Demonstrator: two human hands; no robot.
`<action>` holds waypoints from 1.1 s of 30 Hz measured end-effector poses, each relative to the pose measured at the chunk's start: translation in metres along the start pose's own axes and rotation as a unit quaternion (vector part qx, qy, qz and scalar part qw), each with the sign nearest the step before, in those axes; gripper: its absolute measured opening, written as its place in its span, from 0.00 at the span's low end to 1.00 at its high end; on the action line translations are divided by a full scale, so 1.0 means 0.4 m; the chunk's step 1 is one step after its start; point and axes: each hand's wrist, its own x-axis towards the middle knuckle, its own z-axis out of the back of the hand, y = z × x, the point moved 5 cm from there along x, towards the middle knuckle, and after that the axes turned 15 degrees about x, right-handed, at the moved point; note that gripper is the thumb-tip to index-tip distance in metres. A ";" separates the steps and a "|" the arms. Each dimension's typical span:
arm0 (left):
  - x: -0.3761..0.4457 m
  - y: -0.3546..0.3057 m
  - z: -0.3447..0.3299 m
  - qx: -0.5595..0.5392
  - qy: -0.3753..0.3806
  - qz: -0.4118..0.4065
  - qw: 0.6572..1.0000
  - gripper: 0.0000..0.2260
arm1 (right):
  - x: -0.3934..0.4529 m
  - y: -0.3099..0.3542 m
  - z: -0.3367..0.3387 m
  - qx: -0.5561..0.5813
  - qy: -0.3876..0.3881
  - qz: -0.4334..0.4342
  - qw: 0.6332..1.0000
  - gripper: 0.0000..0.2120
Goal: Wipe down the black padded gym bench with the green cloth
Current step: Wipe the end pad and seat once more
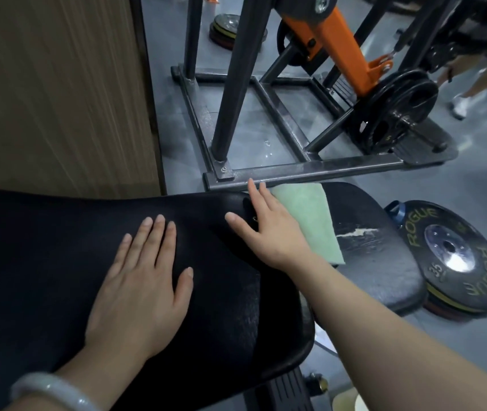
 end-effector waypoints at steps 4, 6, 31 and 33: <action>0.000 -0.001 0.000 -0.001 -0.002 -0.001 1.000 0.29 | 0.006 0.000 -0.004 -0.006 -0.005 -0.001 1.000 0.39; 0.000 -0.002 0.002 -0.003 -0.002 -0.003 1.000 0.29 | -0.008 0.004 -0.004 -0.020 -0.009 -0.001 1.000 0.38; 0.004 -0.001 0.001 -0.017 0.005 -0.004 1.000 0.31 | -0.083 -0.001 -0.016 -0.084 -0.011 0.011 0.996 0.39; 0.005 -0.001 0.003 -0.019 0.007 -0.004 1.000 0.30 | -0.034 0.003 -0.013 -0.090 -0.009 0.007 0.996 0.37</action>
